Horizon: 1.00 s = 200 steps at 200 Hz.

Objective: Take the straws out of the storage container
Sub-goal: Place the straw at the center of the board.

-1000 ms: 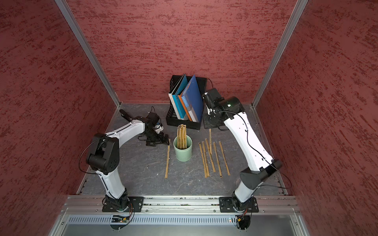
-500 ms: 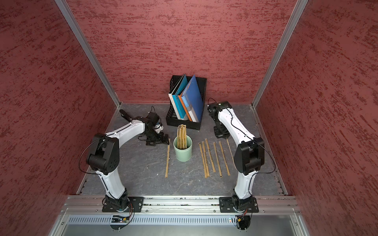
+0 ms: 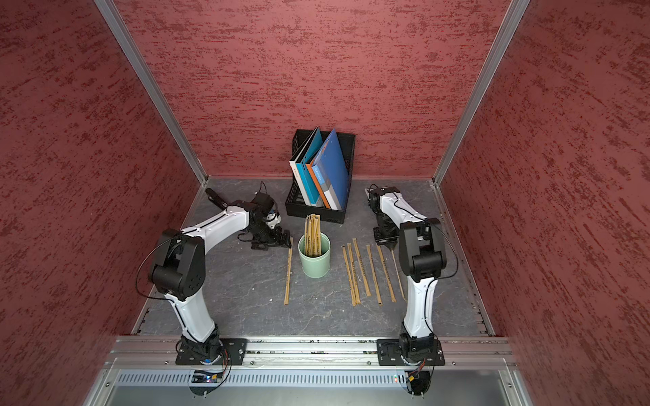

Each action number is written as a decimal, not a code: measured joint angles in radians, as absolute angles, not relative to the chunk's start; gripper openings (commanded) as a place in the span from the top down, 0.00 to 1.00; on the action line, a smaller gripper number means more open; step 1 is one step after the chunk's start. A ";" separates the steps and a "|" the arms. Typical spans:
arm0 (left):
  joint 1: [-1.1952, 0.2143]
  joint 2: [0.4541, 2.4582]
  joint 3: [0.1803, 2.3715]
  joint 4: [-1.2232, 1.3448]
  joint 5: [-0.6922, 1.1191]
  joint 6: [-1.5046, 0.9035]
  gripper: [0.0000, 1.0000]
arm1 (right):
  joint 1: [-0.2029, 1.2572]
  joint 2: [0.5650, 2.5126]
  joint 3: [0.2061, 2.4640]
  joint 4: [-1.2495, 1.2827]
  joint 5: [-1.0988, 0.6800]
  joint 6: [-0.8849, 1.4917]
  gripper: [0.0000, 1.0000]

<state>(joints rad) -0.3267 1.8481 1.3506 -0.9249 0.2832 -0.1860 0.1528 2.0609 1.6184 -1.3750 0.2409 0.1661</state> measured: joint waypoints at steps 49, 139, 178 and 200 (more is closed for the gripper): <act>-0.327 1.853 1.351 -0.925 0.283 -0.186 0.00 | 0.121 2.076 1.596 -1.325 0.203 0.149 0.71; -0.326 1.904 1.351 -0.925 0.287 -0.186 0.00 | 0.333 1.557 1.448 -1.240 0.112 0.208 0.71; -0.326 1.907 1.351 -0.927 0.291 -0.186 0.00 | 0.605 1.311 1.372 -1.170 0.027 0.300 0.81; -0.325 1.907 1.351 -0.927 0.299 -0.186 0.00 | 0.709 1.258 1.308 -1.072 -0.072 0.336 0.97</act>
